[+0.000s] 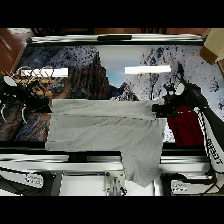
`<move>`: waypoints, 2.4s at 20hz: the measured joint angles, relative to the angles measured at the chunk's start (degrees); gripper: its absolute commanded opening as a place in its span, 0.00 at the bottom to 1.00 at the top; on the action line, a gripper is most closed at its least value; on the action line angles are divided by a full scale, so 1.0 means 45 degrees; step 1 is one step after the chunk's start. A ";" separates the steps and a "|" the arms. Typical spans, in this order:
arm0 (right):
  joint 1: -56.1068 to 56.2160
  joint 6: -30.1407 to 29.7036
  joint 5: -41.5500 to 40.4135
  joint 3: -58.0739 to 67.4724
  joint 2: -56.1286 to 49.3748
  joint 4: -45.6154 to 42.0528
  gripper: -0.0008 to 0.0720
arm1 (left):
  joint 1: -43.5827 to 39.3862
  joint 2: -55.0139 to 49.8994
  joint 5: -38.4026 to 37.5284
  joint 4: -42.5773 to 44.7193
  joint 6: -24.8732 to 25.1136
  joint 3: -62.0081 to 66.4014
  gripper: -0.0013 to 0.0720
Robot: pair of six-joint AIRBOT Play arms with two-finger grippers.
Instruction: Fold the shirts.
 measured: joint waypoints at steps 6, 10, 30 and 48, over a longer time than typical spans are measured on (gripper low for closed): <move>0.0068 0.0170 0.0714 0.0189 0.0432 -0.0078 0.65 | -0.0233 -0.0165 0.0068 0.0379 -0.0476 0.0272 0.69; -0.0899 -0.0175 0.2735 0.0199 0.1855 -0.0811 0.82 | 0.0549 0.0831 -0.1190 0.1015 -0.0899 0.0087 0.77; -0.3895 -0.2152 0.3827 -0.3400 0.6003 -0.0068 0.82 | 0.3152 0.5688 0.2166 0.0175 0.2749 -0.9918 0.10; -0.3818 -0.2458 0.0865 -0.9466 0.6382 0.2696 0.82 | 0.3172 0.5683 0.2764 -0.1734 0.3424 -1.0394 0.06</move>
